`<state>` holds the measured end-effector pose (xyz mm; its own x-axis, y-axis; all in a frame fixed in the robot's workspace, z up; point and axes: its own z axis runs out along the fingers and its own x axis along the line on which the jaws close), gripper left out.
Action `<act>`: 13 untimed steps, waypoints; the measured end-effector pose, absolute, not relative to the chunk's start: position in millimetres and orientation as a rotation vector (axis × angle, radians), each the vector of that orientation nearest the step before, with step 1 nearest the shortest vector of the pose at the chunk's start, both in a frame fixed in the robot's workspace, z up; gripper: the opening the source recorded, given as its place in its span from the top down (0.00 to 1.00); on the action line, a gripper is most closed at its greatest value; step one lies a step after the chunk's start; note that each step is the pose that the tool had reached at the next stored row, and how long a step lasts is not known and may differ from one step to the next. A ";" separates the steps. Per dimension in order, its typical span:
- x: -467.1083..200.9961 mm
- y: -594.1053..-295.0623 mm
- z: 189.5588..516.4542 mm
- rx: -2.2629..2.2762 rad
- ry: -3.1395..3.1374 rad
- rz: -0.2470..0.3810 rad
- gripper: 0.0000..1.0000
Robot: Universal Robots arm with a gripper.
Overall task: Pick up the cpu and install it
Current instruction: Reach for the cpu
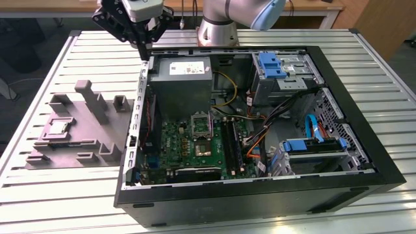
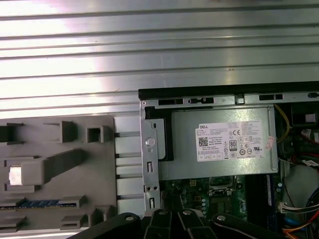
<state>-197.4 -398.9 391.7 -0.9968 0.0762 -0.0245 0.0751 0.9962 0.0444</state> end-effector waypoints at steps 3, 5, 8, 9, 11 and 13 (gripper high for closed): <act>-198.4 -398.9 391.7 0.118 3.113 0.068 0.89; -199.0 -398.9 391.6 0.118 3.112 0.068 0.89; -199.9 -398.9 391.6 0.118 3.112 0.068 0.89; -200.2 -398.9 391.6 0.118 3.113 0.068 0.89; -200.8 -398.9 391.6 0.118 3.112 0.068 0.89; -201.3 -398.9 391.6 0.118 3.112 0.068 0.89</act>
<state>-201.3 -398.9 391.6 -0.9968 0.0762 -0.0245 0.0751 0.9962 0.0444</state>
